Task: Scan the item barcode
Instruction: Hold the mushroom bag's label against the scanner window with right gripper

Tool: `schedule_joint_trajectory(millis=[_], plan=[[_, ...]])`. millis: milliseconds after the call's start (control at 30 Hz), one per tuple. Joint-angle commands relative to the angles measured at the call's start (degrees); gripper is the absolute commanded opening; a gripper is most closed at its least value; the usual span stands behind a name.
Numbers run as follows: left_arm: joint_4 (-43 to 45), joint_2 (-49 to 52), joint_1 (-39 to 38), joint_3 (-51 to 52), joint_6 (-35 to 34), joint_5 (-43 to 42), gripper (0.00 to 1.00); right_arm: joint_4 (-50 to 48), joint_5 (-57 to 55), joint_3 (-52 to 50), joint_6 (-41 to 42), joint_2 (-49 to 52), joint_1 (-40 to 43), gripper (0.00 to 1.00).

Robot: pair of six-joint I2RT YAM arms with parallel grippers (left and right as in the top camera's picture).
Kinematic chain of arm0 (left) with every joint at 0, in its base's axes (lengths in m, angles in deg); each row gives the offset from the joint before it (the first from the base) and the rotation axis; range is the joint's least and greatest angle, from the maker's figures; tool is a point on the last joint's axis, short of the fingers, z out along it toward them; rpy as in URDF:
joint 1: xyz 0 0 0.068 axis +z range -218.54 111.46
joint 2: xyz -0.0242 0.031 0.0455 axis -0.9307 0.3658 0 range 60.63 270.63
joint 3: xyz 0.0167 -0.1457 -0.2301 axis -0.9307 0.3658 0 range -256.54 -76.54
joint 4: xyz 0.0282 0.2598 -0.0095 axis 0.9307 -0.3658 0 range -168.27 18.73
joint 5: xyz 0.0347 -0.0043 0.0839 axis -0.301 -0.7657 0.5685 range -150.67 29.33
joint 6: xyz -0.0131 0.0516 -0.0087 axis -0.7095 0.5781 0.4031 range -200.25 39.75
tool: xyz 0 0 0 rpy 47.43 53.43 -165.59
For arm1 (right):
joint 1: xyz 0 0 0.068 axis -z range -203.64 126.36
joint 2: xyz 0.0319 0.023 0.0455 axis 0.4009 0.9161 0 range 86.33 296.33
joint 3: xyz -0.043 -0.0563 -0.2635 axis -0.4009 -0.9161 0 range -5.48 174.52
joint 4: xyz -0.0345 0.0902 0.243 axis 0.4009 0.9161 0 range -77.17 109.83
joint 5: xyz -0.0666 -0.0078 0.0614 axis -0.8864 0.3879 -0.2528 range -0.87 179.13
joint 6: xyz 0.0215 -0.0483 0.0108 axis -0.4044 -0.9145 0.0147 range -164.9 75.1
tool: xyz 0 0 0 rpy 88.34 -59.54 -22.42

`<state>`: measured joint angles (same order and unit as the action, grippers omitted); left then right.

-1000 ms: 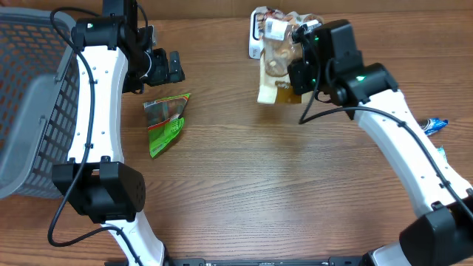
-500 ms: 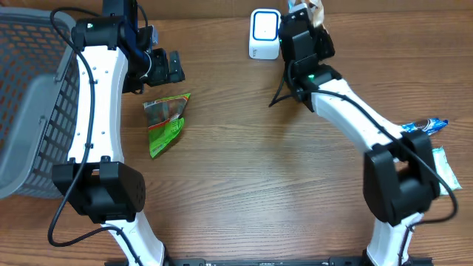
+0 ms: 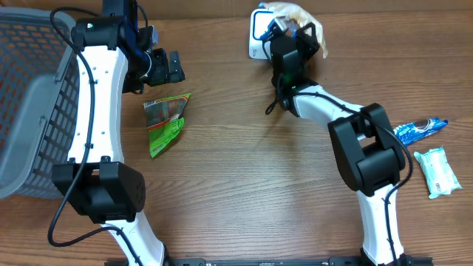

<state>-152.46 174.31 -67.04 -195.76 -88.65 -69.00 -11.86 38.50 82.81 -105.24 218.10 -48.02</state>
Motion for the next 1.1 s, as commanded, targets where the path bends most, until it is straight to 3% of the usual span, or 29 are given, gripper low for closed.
schedule_joint_trajectory(millis=[0,600,1067], plan=[[0.1,0.4,-0.4,0.2,0.5,-0.5,1.00,-2.2,-0.8,1.4,-4.9,0.8,0.0,0.04],[0.1,0.4,-0.4,0.2,0.5,-0.5,1.00,-8.8,4.0,1.4,-4.9,1.0,0.0,0.04],[0.1,0.4,-0.4,0.2,0.5,-0.5,1.00,-9.0,12.0,1.4,-12.2,1.0,0.0,0.04]])
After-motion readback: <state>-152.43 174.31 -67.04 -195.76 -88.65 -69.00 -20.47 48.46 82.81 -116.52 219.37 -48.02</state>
